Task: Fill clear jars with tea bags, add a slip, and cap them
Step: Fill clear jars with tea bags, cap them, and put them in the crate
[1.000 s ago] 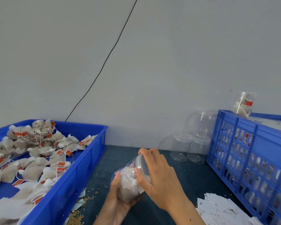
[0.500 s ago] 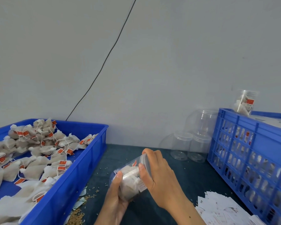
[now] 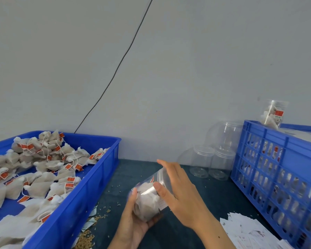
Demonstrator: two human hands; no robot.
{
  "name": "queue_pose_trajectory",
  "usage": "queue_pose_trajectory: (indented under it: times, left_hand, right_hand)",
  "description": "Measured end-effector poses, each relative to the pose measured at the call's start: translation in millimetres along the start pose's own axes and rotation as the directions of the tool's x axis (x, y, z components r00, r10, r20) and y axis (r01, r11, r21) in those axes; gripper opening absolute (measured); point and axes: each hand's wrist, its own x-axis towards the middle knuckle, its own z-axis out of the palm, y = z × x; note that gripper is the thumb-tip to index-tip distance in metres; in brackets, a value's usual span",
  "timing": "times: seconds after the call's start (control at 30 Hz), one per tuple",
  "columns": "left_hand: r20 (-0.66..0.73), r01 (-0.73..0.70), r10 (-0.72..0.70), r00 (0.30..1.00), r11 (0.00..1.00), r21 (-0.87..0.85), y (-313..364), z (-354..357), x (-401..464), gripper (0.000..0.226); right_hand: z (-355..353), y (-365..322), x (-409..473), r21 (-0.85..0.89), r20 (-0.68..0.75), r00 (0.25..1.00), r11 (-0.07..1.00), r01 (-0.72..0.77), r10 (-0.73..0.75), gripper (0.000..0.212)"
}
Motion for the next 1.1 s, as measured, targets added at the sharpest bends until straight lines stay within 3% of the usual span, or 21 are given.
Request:
queue_pose_trajectory:
  times: [0.1,0.2,0.4,0.6,1.0,1.1]
  left_hand:
    - [0.013,0.032,-0.031,0.999,0.997,-0.072,2,-1,-2,0.060]
    - [0.009,-0.007,0.008,1.000,0.995,-0.103,3,-1,-2,0.060]
    - [-0.013,-0.080,0.081,0.997,0.996,0.035,2,-1,0,0.064]
    - [-0.023,-0.151,0.155,0.988,0.979,0.140,4,-4,1,0.067]
    - [-0.064,-0.171,0.183,0.981,0.973,0.155,0,-4,6,0.053]
    - [-0.057,-0.142,0.155,0.986,0.973,0.182,-1,-2,4,0.061]
  right_hand:
    - [0,0,-1,-0.146,-0.013,0.998,0.987,0.061,-0.063,0.063]
    - [3,0,-1,-0.230,-0.041,0.999,0.973,0.005,-0.015,0.065]
    - [8,-1,0,-0.301,-0.068,0.996,0.951,-0.069,0.050,0.068]
    - [13,1,-4,-0.247,-0.068,0.994,0.964,-0.101,0.086,0.054]
    - [14,1,-4,-0.186,-0.069,0.988,0.972,-0.147,0.137,0.051]
    - [12,1,-4,-0.184,-0.065,0.985,0.969,-0.167,0.158,0.050]
